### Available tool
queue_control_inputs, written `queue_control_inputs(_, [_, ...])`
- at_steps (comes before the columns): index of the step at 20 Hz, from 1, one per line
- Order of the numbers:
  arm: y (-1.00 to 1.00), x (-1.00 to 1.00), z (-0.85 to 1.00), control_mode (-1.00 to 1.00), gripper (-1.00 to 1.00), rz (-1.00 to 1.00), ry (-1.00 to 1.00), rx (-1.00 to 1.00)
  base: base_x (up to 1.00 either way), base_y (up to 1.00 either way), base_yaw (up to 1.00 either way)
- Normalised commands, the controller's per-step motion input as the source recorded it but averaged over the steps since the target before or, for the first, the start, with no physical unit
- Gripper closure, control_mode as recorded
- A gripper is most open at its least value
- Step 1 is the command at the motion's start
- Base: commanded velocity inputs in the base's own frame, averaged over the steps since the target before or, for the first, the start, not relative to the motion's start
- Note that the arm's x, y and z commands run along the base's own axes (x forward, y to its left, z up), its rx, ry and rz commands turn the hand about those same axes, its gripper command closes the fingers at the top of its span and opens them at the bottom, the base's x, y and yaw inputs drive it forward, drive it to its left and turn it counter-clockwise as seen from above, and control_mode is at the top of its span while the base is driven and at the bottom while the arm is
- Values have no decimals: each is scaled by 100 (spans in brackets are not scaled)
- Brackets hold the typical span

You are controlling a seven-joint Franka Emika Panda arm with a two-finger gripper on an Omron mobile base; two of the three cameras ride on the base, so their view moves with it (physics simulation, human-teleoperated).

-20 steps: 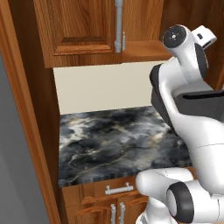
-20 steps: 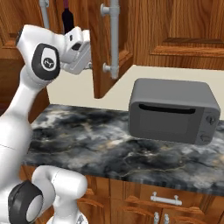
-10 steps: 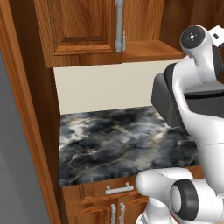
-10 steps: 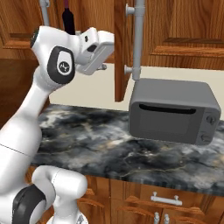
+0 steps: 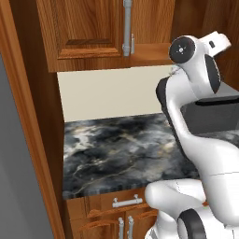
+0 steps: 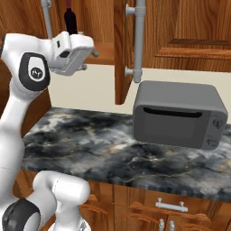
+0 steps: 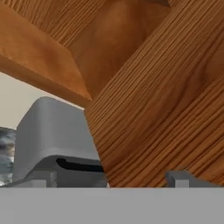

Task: The dining table condiment station is running low on shaker. Refill the condiment station by opening the cabinet and taking the shaker from the cabinet and placing it on the dining table.

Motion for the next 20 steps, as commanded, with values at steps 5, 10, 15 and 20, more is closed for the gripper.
queue_control_inputs(5, [100, 0, -1, -100, -100, 0, -35, 16, 0, 0, 0])
queue_control_inputs(10, [94, 0, 0, -100, -100, 3, -39, 23, 0, 0, 0])
queue_control_inputs(15, [90, 4, 1, -100, -100, 2, -26, 23, 0, 0, 0])
queue_control_inputs(20, [74, 18, 30, -100, -100, 2, -9, 19, 0, 0, 0])
